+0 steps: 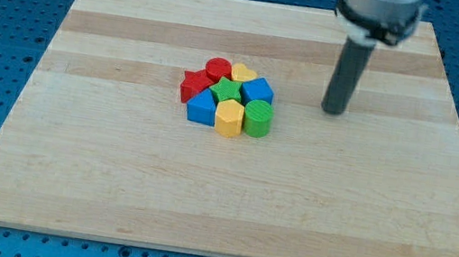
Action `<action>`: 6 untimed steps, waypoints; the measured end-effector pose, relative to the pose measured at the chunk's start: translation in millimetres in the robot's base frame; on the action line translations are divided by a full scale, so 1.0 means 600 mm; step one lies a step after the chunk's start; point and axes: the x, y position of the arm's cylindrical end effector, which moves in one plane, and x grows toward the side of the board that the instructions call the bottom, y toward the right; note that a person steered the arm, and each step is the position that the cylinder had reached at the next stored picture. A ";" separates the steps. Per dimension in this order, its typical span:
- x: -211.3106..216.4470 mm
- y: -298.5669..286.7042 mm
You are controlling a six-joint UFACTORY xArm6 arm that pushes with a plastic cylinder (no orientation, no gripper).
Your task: Nudge the group of blocks down a bit
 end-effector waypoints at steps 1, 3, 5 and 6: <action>0.000 -0.011; 0.000 -0.064; -0.011 -0.106; -0.036 -0.133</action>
